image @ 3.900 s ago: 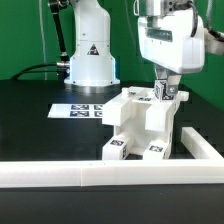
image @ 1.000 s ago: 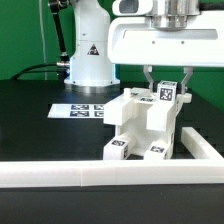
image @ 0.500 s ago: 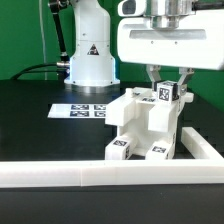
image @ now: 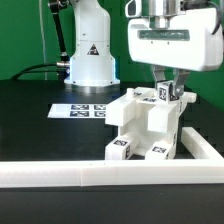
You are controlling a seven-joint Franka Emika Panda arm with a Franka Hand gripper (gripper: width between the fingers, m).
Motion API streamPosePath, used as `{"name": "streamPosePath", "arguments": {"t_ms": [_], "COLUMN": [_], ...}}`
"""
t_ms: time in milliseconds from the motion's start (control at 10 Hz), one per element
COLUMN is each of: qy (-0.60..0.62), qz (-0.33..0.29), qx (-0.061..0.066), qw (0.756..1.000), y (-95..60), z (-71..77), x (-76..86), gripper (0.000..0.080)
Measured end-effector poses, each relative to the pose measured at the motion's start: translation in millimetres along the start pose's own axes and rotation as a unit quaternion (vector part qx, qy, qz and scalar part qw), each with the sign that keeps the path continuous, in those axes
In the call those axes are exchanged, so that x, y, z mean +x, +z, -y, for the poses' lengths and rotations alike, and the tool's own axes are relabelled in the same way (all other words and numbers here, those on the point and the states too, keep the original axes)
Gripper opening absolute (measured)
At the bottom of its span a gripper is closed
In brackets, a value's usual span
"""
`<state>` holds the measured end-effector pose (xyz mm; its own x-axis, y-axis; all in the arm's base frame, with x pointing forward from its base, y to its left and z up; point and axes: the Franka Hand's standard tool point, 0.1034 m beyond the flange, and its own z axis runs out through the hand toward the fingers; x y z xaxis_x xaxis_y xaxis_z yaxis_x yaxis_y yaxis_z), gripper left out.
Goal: Assemble chair
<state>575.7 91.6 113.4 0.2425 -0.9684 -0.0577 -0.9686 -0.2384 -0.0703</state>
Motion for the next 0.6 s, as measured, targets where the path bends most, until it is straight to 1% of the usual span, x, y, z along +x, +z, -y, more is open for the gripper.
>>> {"name": "streamPosePath", "arguments": {"t_ms": [400, 600], "qy": [0.098, 0.159], "qz": [0.003, 0.004], "qx": [0.001, 0.002], "qw": [0.995, 0.987], "y": [-0.1, -0.1], "z": [0.7, 1.2], "x": [-1.1, -2.5], "gripper": [0.0288, 0.0288]}}
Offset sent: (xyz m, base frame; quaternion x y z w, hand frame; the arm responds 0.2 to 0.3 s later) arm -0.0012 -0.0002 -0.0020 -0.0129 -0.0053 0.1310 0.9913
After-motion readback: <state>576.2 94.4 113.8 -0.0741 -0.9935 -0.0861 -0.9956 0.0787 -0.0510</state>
